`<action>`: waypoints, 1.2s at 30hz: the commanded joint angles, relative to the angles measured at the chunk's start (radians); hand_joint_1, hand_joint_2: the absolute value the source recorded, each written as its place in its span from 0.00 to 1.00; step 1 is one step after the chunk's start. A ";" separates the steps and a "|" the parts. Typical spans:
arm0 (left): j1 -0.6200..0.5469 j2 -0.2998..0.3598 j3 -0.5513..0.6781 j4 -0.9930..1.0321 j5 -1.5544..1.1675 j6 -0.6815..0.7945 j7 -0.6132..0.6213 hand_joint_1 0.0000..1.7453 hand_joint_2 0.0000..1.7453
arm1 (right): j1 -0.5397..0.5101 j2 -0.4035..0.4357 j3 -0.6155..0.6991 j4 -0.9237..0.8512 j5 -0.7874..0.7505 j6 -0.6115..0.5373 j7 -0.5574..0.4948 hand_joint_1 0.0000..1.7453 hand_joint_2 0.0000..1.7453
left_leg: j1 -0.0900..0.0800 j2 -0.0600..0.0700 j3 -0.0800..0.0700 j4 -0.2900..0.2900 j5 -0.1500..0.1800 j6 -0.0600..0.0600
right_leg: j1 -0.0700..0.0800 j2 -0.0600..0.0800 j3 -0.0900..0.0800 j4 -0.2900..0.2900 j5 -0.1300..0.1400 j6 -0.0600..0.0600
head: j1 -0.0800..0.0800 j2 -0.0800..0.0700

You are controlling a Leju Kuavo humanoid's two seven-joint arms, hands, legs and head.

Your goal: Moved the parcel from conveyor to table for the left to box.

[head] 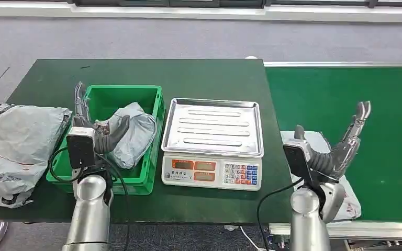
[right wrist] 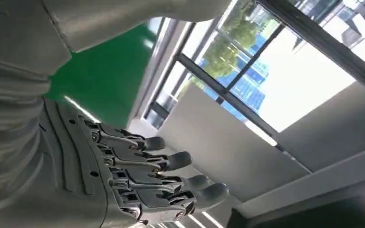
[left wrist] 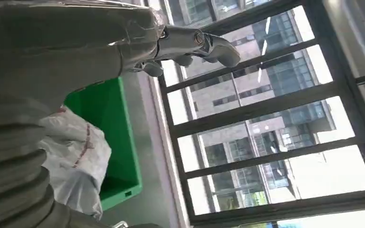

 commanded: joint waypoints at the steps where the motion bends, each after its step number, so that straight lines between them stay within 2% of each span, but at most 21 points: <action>1: 0.114 0.020 -0.070 -0.114 0.134 -0.141 -0.069 0.00 1.00 | -0.114 0.013 -0.197 0.269 0.298 -0.001 0.165 0.00 1.00 | 0.000 0.002 0.008 -0.006 0.000 0.002 | 0.001 0.001 0.007 -0.007 0.001 -0.003 | 0.000 0.000; 3: 0.168 0.018 -0.082 -0.184 0.233 -0.262 -0.100 0.00 1.00 | -0.178 0.006 -0.339 0.364 0.436 -0.001 0.175 0.00 1.00 | 0.001 0.004 0.006 -0.004 -0.001 0.002 | 0.001 0.004 0.006 -0.005 0.001 -0.001 | 0.000 0.000; 4: 0.185 0.017 -0.087 -0.205 0.267 -0.317 -0.115 0.00 1.00 | -0.184 -0.023 -0.359 0.406 0.489 -0.001 0.228 0.00 1.00 | 0.001 0.005 0.008 -0.005 -0.001 0.002 | 0.001 0.004 0.007 -0.007 0.001 -0.002 | 0.000 0.000; 5: 0.203 0.019 -0.097 -0.224 0.307 -0.371 -0.129 0.00 1.00 | -0.188 -0.053 -0.356 0.444 0.536 -0.001 0.294 0.00 1.00 | 0.001 0.005 0.008 -0.005 -0.001 0.002 | 0.002 0.004 0.008 -0.007 0.001 -0.002 | 0.000 0.000; 6: 0.215 0.025 -0.110 -0.249 0.342 -0.418 -0.129 0.00 1.00 | -0.189 -0.097 -0.340 0.526 0.598 -0.001 0.405 0.00 1.00 | 0.001 0.003 0.006 -0.004 -0.001 0.002 | 0.001 0.002 0.005 -0.006 0.001 -0.001 | 0.000 0.000; 8: 0.251 0.031 -0.123 -0.310 0.388 -0.463 -0.129 0.00 1.00 | -0.196 -0.177 -0.269 0.675 0.598 -0.001 0.542 0.00 1.00 | 0.001 0.000 0.007 -0.005 0.000 0.002 | 0.001 0.000 0.008 -0.008 0.001 -0.001 | 0.000 0.000; 12: 0.275 0.036 -0.130 -0.351 0.388 -0.472 -0.129 0.00 1.00 | -0.223 -0.219 -0.244 0.821 0.598 -0.001 0.622 0.00 1.00 | 0.001 0.001 0.005 -0.002 -0.002 0.002 | 0.001 0.002 0.005 -0.005 0.000 0.000 | 0.000 0.000; 13: 0.271 0.036 -0.131 -0.348 0.389 -0.469 -0.129 0.00 1.00 | -0.203 -0.243 -0.254 0.799 0.577 0.021 0.591 0.00 1.00 | 0.001 0.002 0.006 -0.003 -0.001 0.002 | 0.001 0.003 0.006 -0.006 0.001 -0.001 | 0.000 0.000; 14: 0.275 0.038 -0.132 -0.351 0.390 -0.470 -0.129 0.00 1.00 | -0.233 -0.232 -0.234 0.880 0.597 -0.001 0.649 0.00 1.00 | 0.000 0.001 0.004 -0.002 -0.002 0.002 | 0.001 0.002 0.004 -0.004 0.000 0.000 | 0.000 0.000; 19: 0.277 0.040 -0.137 -0.343 0.374 -0.453 -0.129 0.00 1.00 | -0.274 -0.264 -0.243 1.042 0.597 0.001 0.691 0.00 1.00 | 0.000 -0.001 0.004 -0.002 -0.001 0.002 | 0.001 0.000 0.005 -0.004 0.000 -0.001 | 0.000 0.000; 28: 0.278 0.048 -0.148 -0.345 0.370 -0.448 -0.129 0.00 1.00 | -0.286 -0.280 -0.257 1.086 0.585 0.047 0.695 0.00 1.00 | -0.001 -0.002 0.002 -0.001 -0.001 0.002 | 0.000 -0.001 0.002 -0.002 -0.001 0.000 | 0.000 0.000; 29: 0.280 0.051 -0.151 -0.347 0.367 -0.447 -0.129 0.00 1.00 | -0.286 -0.283 -0.263 1.095 0.582 0.079 0.699 0.00 1.00 | 0.000 -0.002 0.003 -0.002 -0.001 0.002 | 0.000 -0.001 0.003 -0.003 -0.001 -0.001 | 0.000 0.000; 36: 0.280 0.051 -0.151 -0.347 0.367 -0.447 -0.129 0.00 1.00 | -0.286 -0.283 -0.263 1.095 0.582 0.079 0.699 0.00 1.00 | 0.000 -0.002 0.003 -0.002 -0.001 0.002 | 0.000 -0.001 0.003 -0.002 -0.001 -0.001 | 0.000 0.000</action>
